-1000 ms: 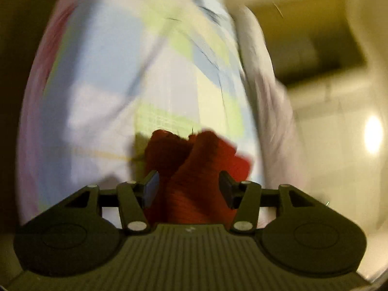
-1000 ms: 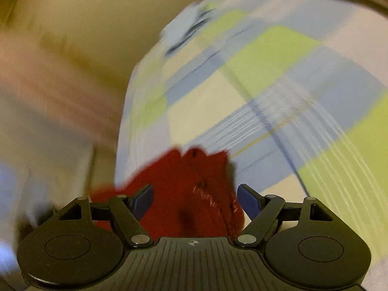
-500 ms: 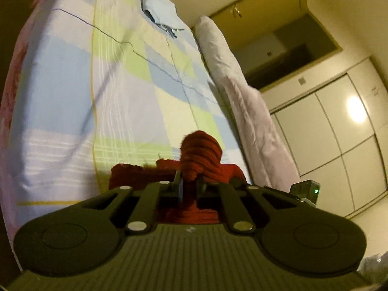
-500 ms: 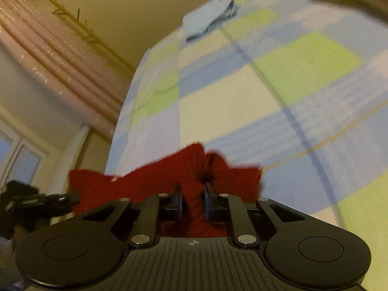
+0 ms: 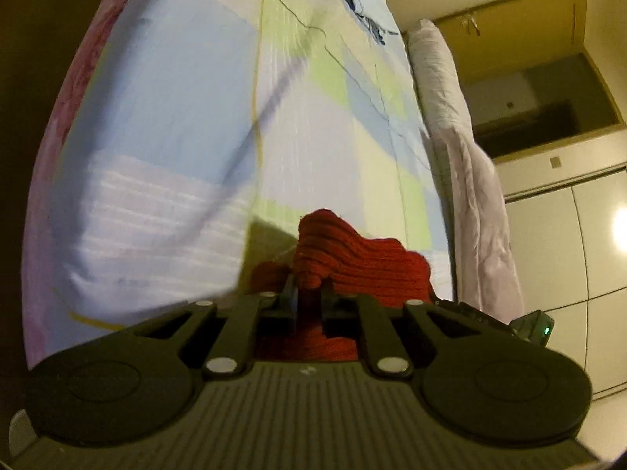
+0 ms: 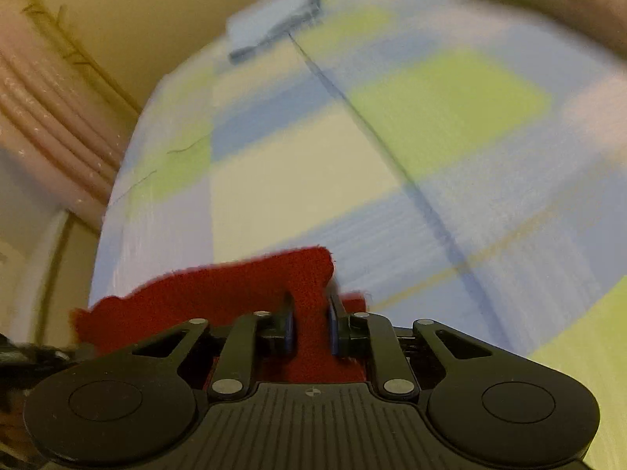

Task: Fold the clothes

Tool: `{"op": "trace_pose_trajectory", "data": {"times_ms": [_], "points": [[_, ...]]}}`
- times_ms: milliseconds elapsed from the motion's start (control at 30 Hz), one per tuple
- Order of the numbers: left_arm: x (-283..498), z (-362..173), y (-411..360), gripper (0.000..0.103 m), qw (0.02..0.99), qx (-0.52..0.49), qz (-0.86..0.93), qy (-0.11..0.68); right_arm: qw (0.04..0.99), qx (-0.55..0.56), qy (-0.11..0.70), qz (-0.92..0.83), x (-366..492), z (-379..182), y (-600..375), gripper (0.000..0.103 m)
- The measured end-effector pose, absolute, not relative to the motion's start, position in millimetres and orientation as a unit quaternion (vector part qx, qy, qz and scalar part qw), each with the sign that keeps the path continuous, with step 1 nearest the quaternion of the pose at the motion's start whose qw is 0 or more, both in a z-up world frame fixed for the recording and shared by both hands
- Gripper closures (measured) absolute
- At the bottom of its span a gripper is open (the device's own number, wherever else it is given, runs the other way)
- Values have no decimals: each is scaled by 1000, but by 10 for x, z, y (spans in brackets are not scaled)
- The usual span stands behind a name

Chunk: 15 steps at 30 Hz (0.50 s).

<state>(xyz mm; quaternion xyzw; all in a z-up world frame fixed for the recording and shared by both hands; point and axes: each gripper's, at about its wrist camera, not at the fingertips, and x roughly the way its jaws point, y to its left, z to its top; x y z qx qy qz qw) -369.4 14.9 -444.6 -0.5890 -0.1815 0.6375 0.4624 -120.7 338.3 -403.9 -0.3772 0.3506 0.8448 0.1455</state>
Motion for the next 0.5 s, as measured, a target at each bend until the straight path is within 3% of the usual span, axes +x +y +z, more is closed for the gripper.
{"op": "trace_pose_trajectory", "data": {"times_ms": [33,100,133,500], "points": [[-3689,-4426,159,87,464,-587,639,-179,146,-371,357,845,-1193,-4024,3392,84],[-3671,-4366,161,82,464,-588,638,-179,139,-369,358,847,-1165,-3969,3378,48],[-3666,-4336,139,79,463,-592,634,-184,137,-368,357,847,-1139,-3942,3367,41],[-3165,-4129,-521,65,421,-644,601,-215,186,-332,388,839,-121,-3431,2960,38]]}}
